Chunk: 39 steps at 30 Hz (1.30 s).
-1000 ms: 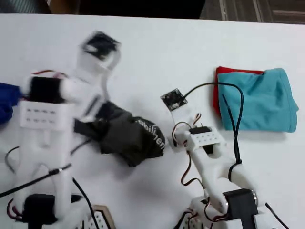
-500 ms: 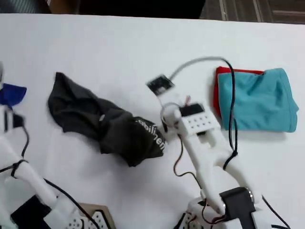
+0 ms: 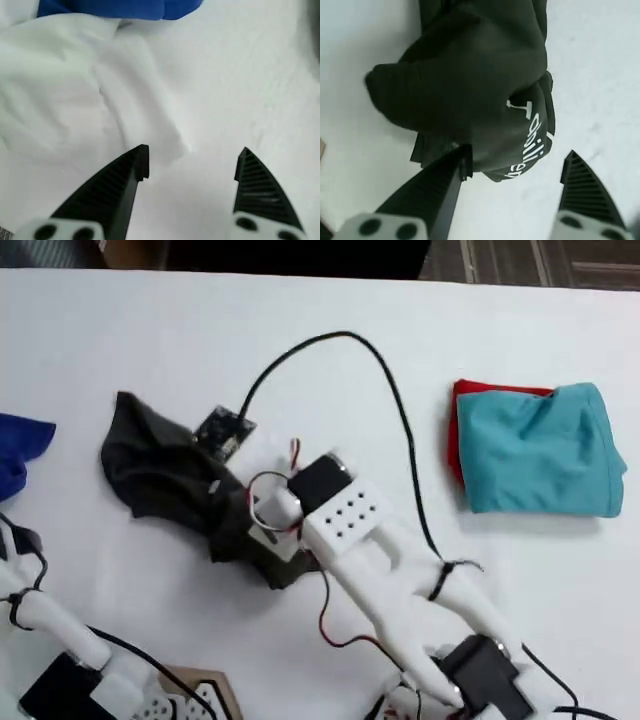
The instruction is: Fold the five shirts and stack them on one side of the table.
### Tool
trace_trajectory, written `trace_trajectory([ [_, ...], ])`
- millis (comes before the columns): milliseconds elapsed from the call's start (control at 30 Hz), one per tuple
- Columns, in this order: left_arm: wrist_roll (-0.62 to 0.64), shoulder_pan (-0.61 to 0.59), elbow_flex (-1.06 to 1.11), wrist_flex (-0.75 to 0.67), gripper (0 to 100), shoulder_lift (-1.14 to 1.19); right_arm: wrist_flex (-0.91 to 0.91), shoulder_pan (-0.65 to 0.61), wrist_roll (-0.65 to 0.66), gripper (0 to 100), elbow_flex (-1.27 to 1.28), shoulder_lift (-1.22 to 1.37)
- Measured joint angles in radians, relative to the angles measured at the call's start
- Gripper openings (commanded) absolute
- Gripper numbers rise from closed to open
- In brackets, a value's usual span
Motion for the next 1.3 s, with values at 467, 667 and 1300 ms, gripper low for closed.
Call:
trace_trajectory([
  [467, 0.000, 0.038, 0.000, 0.055, 29, 0.002, -0.018, -0.132, 0.264, 29.3, 0.138, 0.097],
  [667, 0.000, 0.025, 0.006, 0.064, 29, 0.003, 0.063, -0.040, 0.305, 29.2, 0.020, -0.166],
  [1300, 0.160, 0.749, 0.077, 0.095, 29, 0.003, -0.250, 0.603, 0.241, 29.3, 0.301, -0.287],
])
